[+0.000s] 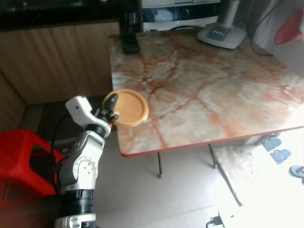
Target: Restocking fridge
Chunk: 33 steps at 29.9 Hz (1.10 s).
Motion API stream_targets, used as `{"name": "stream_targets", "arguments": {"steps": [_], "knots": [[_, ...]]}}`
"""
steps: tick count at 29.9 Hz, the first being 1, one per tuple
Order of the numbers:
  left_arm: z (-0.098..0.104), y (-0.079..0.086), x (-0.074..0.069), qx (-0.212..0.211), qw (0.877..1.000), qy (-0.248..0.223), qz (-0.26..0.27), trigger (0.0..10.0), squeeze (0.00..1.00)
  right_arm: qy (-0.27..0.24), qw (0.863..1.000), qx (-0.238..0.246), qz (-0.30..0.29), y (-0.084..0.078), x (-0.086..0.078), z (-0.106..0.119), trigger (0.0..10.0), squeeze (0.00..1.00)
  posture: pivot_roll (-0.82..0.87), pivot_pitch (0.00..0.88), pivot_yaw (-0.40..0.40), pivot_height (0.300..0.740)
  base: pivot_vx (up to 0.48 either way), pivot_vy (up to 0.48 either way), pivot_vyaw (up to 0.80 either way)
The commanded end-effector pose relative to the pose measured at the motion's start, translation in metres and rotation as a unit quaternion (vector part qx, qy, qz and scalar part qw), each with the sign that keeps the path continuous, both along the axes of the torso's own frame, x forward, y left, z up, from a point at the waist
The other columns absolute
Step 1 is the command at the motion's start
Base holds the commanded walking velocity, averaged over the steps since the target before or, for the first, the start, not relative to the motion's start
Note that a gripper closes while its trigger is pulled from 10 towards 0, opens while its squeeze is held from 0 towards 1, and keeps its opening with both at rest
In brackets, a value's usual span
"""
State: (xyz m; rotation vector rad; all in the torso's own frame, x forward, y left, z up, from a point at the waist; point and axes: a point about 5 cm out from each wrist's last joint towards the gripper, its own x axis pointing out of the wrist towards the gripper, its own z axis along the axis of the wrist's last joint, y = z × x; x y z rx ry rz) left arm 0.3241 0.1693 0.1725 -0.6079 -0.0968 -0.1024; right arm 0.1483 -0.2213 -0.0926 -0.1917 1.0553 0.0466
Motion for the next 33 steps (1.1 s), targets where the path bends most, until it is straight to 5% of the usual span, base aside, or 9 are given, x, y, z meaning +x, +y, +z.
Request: {"name": "stream_targets", "arguments": {"steps": [1,33], "knots": [[0.0048,-0.0030,-0.0004,-0.003,1.000,-0.012,-0.003,10.0,0.00,0.005,1.000,-0.005,-0.001,-0.0045,-0.0028,-0.0001,10.0,0.00,0.03,0.075,0.009,0.740,0.000,0.000,0.00],[0.0072,-0.0057,0.0000,0.025,0.999,-0.022,-0.006,10.0,0.00,0.019,1.000,-0.004,0.002,-0.0044,-0.0046,-0.0012,10.0,0.00,0.03,0.072,0.010,0.740,0.000,-0.065,-0.71]]}}
